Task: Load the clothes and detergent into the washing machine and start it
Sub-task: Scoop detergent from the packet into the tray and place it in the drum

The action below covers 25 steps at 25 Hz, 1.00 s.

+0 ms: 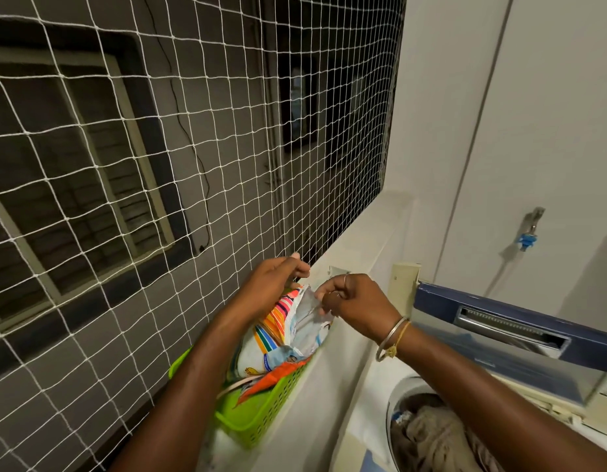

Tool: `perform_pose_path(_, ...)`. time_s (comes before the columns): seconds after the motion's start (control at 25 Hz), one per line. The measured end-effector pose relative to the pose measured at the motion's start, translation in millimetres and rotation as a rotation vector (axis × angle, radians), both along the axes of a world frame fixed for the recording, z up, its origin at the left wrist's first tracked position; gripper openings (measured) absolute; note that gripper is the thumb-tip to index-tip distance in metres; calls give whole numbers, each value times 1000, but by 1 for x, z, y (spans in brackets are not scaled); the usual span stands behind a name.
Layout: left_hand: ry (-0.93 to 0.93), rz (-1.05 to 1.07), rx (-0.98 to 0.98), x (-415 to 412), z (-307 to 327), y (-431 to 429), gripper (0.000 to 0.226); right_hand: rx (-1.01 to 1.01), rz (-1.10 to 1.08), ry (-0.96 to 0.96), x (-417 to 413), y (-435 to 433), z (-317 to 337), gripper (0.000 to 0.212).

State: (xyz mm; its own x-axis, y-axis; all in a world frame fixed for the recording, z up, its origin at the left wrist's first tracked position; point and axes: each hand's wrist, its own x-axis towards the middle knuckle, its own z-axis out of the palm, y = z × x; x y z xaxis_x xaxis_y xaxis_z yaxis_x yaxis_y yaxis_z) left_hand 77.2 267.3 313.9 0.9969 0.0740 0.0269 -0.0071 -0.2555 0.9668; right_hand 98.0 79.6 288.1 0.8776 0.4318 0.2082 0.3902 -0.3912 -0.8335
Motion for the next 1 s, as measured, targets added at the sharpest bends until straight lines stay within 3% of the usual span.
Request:
perform_pose_path(0.32, 102, -34, 91, 36, 11, -7, 41, 332, -18, 191, 0, -28, 12, 15)
perform_pose_path(1.0, 198, -79, 109, 84, 9, -18, 42, 290, -15, 205, 11, -46, 27, 22)
